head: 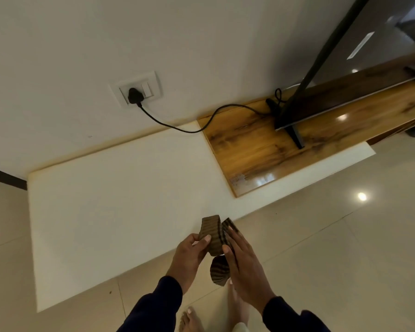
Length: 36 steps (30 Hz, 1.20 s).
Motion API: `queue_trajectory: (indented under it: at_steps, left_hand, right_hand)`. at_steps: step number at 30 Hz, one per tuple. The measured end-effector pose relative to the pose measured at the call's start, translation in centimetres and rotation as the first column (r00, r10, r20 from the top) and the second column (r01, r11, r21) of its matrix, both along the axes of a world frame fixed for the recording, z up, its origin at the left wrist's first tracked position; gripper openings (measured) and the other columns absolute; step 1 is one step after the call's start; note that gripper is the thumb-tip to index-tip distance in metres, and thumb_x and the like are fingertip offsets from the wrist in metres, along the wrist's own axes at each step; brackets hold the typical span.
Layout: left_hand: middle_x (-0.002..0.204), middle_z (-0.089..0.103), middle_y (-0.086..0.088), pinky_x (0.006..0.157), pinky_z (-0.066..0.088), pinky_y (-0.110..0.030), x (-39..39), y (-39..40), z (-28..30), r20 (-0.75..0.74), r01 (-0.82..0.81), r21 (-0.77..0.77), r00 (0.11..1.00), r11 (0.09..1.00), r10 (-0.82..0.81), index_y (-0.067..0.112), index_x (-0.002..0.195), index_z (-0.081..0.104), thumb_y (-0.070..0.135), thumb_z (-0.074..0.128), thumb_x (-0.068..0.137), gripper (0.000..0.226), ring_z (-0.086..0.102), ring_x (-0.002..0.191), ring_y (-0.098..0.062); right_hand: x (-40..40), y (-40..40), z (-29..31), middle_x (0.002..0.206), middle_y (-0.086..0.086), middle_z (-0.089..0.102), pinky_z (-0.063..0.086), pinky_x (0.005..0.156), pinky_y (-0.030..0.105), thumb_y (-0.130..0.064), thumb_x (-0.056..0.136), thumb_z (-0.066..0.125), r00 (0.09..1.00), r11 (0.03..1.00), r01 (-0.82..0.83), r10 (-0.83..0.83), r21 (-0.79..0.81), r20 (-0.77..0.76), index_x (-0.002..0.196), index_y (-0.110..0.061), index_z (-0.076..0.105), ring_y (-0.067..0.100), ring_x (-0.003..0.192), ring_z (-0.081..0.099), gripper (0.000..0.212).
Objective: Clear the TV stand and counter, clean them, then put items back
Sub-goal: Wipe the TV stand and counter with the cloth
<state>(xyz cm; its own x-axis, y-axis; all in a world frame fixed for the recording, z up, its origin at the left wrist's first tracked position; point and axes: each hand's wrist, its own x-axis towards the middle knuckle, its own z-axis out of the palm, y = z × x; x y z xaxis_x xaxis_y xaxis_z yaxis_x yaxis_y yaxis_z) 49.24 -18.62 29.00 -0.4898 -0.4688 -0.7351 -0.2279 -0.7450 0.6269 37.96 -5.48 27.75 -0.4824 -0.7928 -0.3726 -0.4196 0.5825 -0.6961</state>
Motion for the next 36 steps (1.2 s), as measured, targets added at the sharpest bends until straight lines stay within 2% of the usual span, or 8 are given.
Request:
queue_trajectory:
  at_steps: [4, 7, 11, 14, 18, 26, 31, 36]
  left_hand:
    - [0.097, 0.074, -0.014, 0.087, 0.055, -0.032, 0.1, -0.1, 4.6, 0.059, 0.161, -0.186, 0.987, 0.969, -0.152, 0.000, 0.101, 0.061, 0.023, 0.061, 0.099, 0.023, 0.066, 0.091, -0.024]
    - [0.088, 0.075, -0.006, 0.071, 0.054, -0.022, -0.3, 0.2, 9.8, 0.108, 0.232, -0.315, 0.972, 0.920, -0.208, 0.003, 0.100, 0.063, 0.021, 0.062, 0.098, 0.018, 0.067, 0.083, -0.019]
    - [0.091, 0.076, -0.014, 0.068, 0.056, -0.024, -0.7, 0.1, 17.2, 0.085, 0.305, -0.368, 0.952, 0.878, -0.295, 0.002, 0.102, 0.063, 0.015, 0.062, 0.098, 0.014, 0.074, 0.082, -0.020]
    - [0.088, 0.077, -0.014, 0.068, 0.057, -0.024, -1.2, 0.2, 22.3, 0.102, 0.372, -0.411, 0.926, 0.832, -0.364, 0.002, 0.101, 0.063, 0.013, 0.063, 0.097, 0.012, 0.075, 0.081, -0.020]
    - [0.076, 0.076, -0.005, 0.060, 0.051, -0.017, -2.4, 0.3, 27.8, 0.101, 0.393, -0.485, 0.913, 0.781, -0.396, 0.000, 0.095, 0.066, 0.008, 0.061, 0.098, 0.010, 0.071, 0.067, -0.009]
    - [0.085, 0.076, -0.015, 0.075, 0.057, -0.032, -3.3, -0.5, 33.9, 0.197, 0.482, -0.599, 0.863, 0.639, -0.466, -0.002, 0.091, 0.070, 0.018, 0.058, 0.101, 0.025, 0.070, 0.076, -0.024]
    - [0.080, 0.075, -0.015, 0.077, 0.057, -0.042, -4.2, -1.4, 35.1, 0.217, 0.441, -0.588, 0.894, 0.678, -0.393, -0.002, 0.087, 0.068, 0.017, 0.059, 0.100, 0.024, 0.069, 0.074, -0.027]
    - [0.098, 0.076, -0.018, 0.088, 0.057, -0.040, -7.3, -1.1, 36.4, 0.154, 0.409, -0.508, 0.909, 0.758, -0.387, -0.003, 0.109, 0.068, 0.009, 0.068, 0.093, 0.020, 0.073, 0.093, -0.034]
  right_hand:
    - [1.1, 1.5, 3.6, 0.152, -0.019, 0.041, 0.044, 0.110, 0.020, -0.053, 0.107, 0.029, 0.975, 0.994, 0.089, -0.072, -0.069, 0.212, 0.147, -0.050, 0.035, -0.003, 0.135, 0.042, 0.041]
    - [1.7, 2.7, 7.2, 0.130, -0.020, 0.061, 0.054, 0.099, 0.029, -0.062, 0.102, 0.033, 0.927, 0.974, 0.193, -0.141, -0.119, 0.347, 0.142, -0.050, 0.046, 0.005, 0.118, 0.060, 0.044]
    - [1.2, 4.3, 11.8, 0.136, -0.024, 0.061, 0.043, 0.112, 0.028, -0.086, 0.087, 0.026, 0.847, 0.926, 0.359, -0.269, -0.118, 0.459, 0.142, -0.036, 0.054, -0.005, 0.128, 0.054, 0.080]
    - [-0.4, 4.6, 14.1, 0.141, -0.008, 0.060, 0.039, 0.116, 0.039, -0.095, 0.077, 0.025, 0.764, 0.893, 0.449, -0.400, 0.029, 0.506, 0.143, -0.028, 0.053, 0.009, 0.130, 0.054, 0.098]
    - [-2.7, 3.6, 16.8, 0.151, 0.005, 0.053, 0.031, 0.119, 0.046, -0.082, 0.091, 0.028, 0.604, 0.900, 0.369, -0.423, 0.234, 0.675, 0.153, -0.015, 0.043, 0.024, 0.139, 0.048, 0.093]
    - [-7.9, 5.4, 22.3, 0.135, -0.002, 0.064, 0.036, 0.118, 0.042, -0.072, 0.077, 0.072, 0.426, 0.873, 0.473, -0.346, 0.121, 0.836, 0.136, -0.017, 0.061, 0.019, 0.131, 0.054, 0.082]
    - [-11.3, 8.2, 24.3, 0.114, 0.006, 0.074, 0.045, 0.106, 0.035, -0.056, 0.048, 0.097, 0.365, 0.745, 0.667, -0.313, -0.011, 0.877, 0.108, -0.005, 0.073, 0.023, 0.119, 0.063, 0.082]
    - [-15.0, 11.1, 27.2, 0.115, 0.019, 0.073, 0.049, 0.102, 0.036, -0.038, 0.075, 0.088, 0.422, 0.770, 0.632, -0.243, -0.091, 0.873, 0.107, 0.004, 0.069, 0.030, 0.113, 0.066, 0.056]
